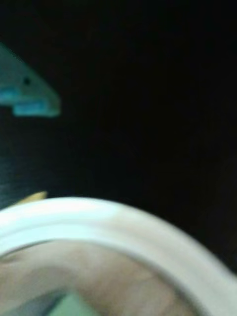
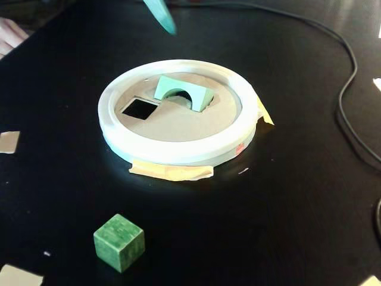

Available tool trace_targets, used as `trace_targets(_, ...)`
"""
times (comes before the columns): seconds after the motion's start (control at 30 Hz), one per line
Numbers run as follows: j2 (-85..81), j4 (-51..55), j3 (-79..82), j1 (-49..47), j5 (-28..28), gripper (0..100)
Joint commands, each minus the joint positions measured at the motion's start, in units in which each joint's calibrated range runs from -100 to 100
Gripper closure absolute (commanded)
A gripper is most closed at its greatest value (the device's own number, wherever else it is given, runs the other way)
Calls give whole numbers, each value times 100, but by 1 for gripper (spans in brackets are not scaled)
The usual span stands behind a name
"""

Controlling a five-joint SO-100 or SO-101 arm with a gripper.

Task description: Pick up the U shape block and drop it in corresponding U shaped hole

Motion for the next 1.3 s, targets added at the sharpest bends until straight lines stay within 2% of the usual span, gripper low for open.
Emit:
trace_targets(0.0,304,-1118,-529,-53,-10,0)
trace_targets(0.63,1424,-1128,-429,209,-15,0)
trace_targets(1.27,1746,-1128,-429,71,-15,0)
